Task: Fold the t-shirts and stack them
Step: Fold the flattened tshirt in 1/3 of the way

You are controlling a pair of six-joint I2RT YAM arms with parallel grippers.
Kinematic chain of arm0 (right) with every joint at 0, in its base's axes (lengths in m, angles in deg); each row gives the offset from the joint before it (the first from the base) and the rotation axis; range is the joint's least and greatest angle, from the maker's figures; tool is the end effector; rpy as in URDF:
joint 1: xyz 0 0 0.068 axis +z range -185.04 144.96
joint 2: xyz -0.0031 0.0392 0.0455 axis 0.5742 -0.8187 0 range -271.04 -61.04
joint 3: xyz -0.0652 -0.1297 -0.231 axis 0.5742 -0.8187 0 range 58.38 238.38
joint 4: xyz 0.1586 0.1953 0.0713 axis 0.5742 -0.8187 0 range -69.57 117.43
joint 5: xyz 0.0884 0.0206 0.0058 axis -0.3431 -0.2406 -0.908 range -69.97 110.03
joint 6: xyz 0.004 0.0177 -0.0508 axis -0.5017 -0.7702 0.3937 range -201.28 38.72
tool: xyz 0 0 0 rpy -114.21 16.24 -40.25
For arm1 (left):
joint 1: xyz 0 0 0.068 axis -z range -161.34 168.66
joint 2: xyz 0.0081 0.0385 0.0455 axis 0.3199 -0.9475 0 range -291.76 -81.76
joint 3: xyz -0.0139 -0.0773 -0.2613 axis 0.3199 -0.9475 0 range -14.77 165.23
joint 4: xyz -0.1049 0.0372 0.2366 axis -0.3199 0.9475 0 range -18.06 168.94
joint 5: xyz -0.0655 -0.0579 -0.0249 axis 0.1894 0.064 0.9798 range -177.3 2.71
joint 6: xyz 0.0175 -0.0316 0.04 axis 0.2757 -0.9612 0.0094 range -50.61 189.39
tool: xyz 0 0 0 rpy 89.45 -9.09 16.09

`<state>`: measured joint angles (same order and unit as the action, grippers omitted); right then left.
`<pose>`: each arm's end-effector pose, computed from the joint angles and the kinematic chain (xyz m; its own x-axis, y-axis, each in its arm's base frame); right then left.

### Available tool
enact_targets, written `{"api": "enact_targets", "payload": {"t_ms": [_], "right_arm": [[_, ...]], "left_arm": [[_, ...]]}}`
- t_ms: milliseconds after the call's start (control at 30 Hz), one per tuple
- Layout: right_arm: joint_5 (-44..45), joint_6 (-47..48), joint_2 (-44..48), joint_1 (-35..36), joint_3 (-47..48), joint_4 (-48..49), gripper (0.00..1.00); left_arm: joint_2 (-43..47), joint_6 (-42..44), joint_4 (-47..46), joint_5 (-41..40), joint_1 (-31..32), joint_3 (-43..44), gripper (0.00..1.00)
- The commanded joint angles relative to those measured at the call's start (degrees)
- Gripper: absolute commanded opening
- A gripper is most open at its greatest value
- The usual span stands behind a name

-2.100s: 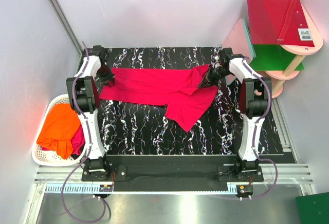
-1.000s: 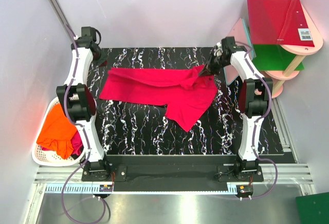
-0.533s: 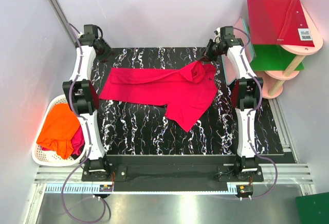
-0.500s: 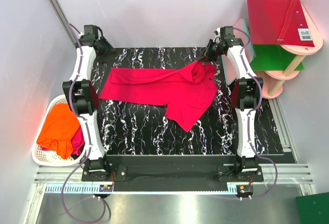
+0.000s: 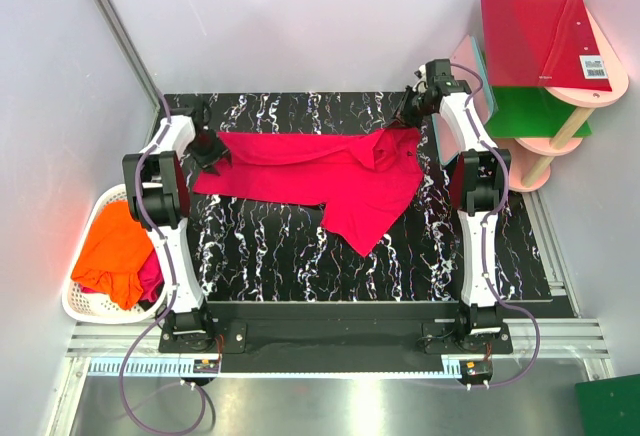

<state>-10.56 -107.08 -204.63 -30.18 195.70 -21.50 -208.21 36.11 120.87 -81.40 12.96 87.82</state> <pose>0.5389 0.0641 0.2171 -0.8944 0.3000 -0.3317 0.0301 0.7803 0.6246 0.4557 0.0418 0.1772 -0.7571 -0.6240 -0.1936 -0.5788 0.7780 -0.2443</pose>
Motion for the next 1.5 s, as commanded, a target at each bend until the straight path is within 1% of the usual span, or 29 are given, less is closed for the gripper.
{"api": "enact_targets", "payload": {"t_ms": [0, 33, 67, 133, 233, 367, 400, 467, 600, 733, 767, 800, 833, 900, 933, 1067, 1267, 1367, 1467], "right_arm": [[0.0, 1.1, 2.8, 0.0, -0.2, 0.7, 0.00], [-0.2, 1.3, 2.8, 0.0, -0.4, 0.7, 0.00], [-0.3, 1.4, 2.7, 0.0, -0.6, 0.8, 0.00], [-0.4, 1.5, 2.6, 0.0, -1.0, 0.7, 0.00], [-0.6, 1.5, 2.4, -0.1, -1.4, 0.7, 0.00], [-0.9, 1.8, 2.1, 0.0, -1.4, 0.7, 0.00], [-0.9, 1.9, 2.1, 0.0, -1.4, 0.7, 0.00], [-1.1, 2.0, 1.9, -0.1, -1.2, 0.5, 0.00], [-1.4, 1.9, 1.6, -0.1, -0.8, 0.2, 0.00], [-1.6, 1.9, 1.4, -0.2, -0.9, 0.1, 0.00], [-1.6, 2.0, 1.3, -0.2, -0.8, 0.0, 0.00], [-1.6, 1.9, 1.2, -0.2, -0.8, -0.2, 0.00], [-1.6, 2.0, 1.2, -0.1, -0.9, -0.2, 0.00], [-1.6, 2.0, 1.1, -0.1, -0.8, -0.3, 0.00], [-1.6, 2.0, 1.1, -0.2, -0.9, -0.3, 0.00], [-1.6, 1.9, 0.9, -0.2, -0.9, -0.4, 0.00], [-0.3, 1.8, 1.2, -0.1, 0.3, -0.3, 0.00], [1.7, 2.2, 2.1, -0.2, 2.3, -0.3, 0.00], [3.9, 2.3, 2.4, -0.2, 5.0, 0.2, 0.00]], "left_arm": [[2.2, 0.1, -2.6, -0.3, -0.3, 3.5, 0.61], [1.9, 0.1, -2.6, -0.2, -0.3, 4.3, 0.68], [1.8, -0.1, -2.5, -0.4, -0.3, 5.7, 0.70], [1.1, -1.1, -2.6, -0.6, -0.4, 7.3, 0.71], [-0.9, -2.2, -2.6, -0.3, -0.5, 10.6, 0.67], [-4.7, -4.1, -2.5, 1.1, -0.5, 15.6, 0.55], [-5.2, -4.2, -2.5, 0.9, -0.5, 16.1, 0.54], [-6.8, -4.6, -2.6, 0.6, -0.5, 17.5, 0.53], [-9.5, -5.0, -2.6, 0.3, -0.5, 19.8, 0.58], [-10.7, -5.7, -2.6, 0.3, -0.5, 21.1, 0.57], [-11.0, -5.7, -2.5, 0.3, -0.5, 21.3, 0.55], [-11.3, -5.7, -2.6, 0.3, -0.5, 21.5, 0.45], [-11.4, -5.7, -2.7, 0.3, -0.5, 21.5, 0.31], [-11.5, -5.7, -2.6, 0.1, -0.5, 21.5, 0.07], [-11.4, -5.7, -2.5, 0.1, -0.5, 21.3, 0.00], [-9.7, -5.1, -2.5, -1.1, -0.6, 20.6, 0.00], [-4.5, -5.6, -2.6, -2.6, -1.5, 19.5, 0.00], [-2.5, -6.4, -3.0, -3.8, -1.7, 20.2, 0.00], [-2.3, -7.9, -3.6, -3.6, -2.0, 22.7, 0.00]]}}
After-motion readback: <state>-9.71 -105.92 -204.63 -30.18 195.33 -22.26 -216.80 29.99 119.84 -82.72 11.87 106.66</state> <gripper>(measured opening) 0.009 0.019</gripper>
